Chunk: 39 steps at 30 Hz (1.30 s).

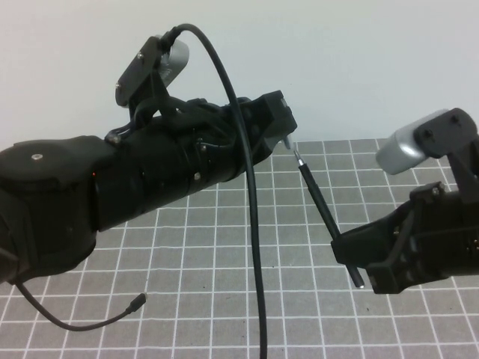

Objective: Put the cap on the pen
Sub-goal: Put the cap on the pen

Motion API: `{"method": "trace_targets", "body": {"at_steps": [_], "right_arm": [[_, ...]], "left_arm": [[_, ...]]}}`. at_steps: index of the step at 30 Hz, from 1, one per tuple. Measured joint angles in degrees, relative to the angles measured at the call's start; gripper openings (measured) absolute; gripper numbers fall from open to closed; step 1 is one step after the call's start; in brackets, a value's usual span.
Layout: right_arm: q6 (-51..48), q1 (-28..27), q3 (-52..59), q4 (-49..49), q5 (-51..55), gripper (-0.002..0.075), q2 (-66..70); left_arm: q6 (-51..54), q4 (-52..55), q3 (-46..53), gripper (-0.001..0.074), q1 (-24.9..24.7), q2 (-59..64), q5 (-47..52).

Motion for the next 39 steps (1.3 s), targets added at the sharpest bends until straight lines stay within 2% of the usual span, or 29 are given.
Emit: {"method": "trace_targets", "body": {"at_steps": [19, 39], "right_arm": [[-1.74, 0.00, -0.45, 2.02, -4.16, 0.0055, 1.06], [-1.74, 0.00, -0.45, 2.02, -0.53, 0.0055, 1.06]], "left_arm": [[1.08, 0.00, 0.00, 0.0076, 0.00, 0.00, 1.33], [1.15, 0.00, 0.00, 0.0076, 0.00, 0.00, -0.96]]}}
